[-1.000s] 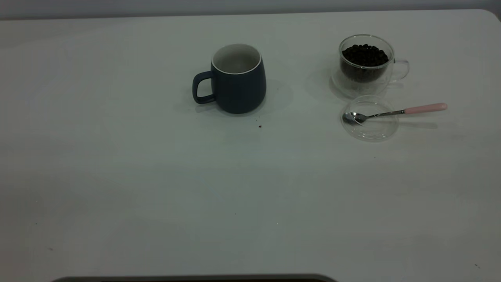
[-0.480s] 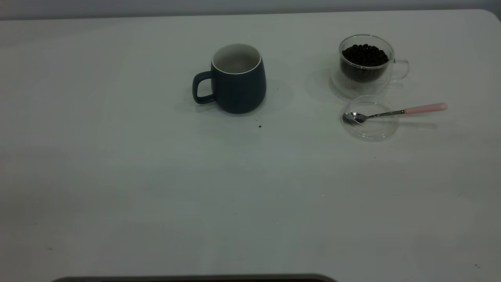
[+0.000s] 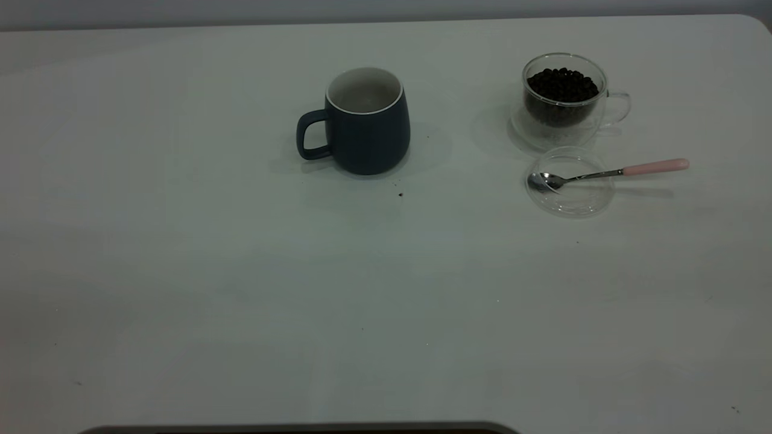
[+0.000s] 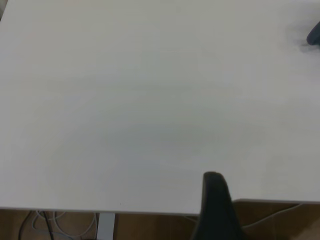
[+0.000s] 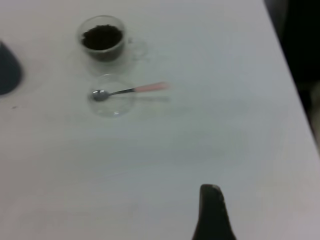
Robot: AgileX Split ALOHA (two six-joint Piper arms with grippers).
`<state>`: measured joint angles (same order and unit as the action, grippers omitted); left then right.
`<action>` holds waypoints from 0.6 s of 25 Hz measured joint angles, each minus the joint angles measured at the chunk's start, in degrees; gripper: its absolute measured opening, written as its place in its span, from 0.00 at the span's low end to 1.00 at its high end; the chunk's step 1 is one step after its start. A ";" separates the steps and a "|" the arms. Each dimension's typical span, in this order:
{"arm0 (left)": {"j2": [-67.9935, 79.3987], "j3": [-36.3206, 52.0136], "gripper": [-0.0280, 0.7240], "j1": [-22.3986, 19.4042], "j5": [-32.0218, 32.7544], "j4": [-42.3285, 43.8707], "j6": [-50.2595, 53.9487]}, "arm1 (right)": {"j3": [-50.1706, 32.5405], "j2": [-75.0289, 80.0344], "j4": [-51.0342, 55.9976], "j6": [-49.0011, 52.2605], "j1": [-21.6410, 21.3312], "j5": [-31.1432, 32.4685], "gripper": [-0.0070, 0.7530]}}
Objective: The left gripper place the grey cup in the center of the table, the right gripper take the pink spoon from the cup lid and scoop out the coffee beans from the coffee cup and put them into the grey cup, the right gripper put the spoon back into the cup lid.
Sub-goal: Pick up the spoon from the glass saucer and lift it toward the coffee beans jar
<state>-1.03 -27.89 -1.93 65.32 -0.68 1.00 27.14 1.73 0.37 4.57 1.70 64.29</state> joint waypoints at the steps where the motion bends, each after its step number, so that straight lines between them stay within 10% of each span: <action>1: 0.00 0.00 0.79 0.00 0.00 0.00 0.00 | 0.00 0.65 1.71 -1.76 0.00 -0.27 0.76; 15: 0.00 0.00 0.79 0.00 0.01 0.02 0.00 | 0.45 41.02 20.19 -16.32 0.00 -17.18 0.80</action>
<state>-1.03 -27.89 -1.93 65.33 -0.67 1.00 27.59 42.75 20.56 -11.76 1.70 47.11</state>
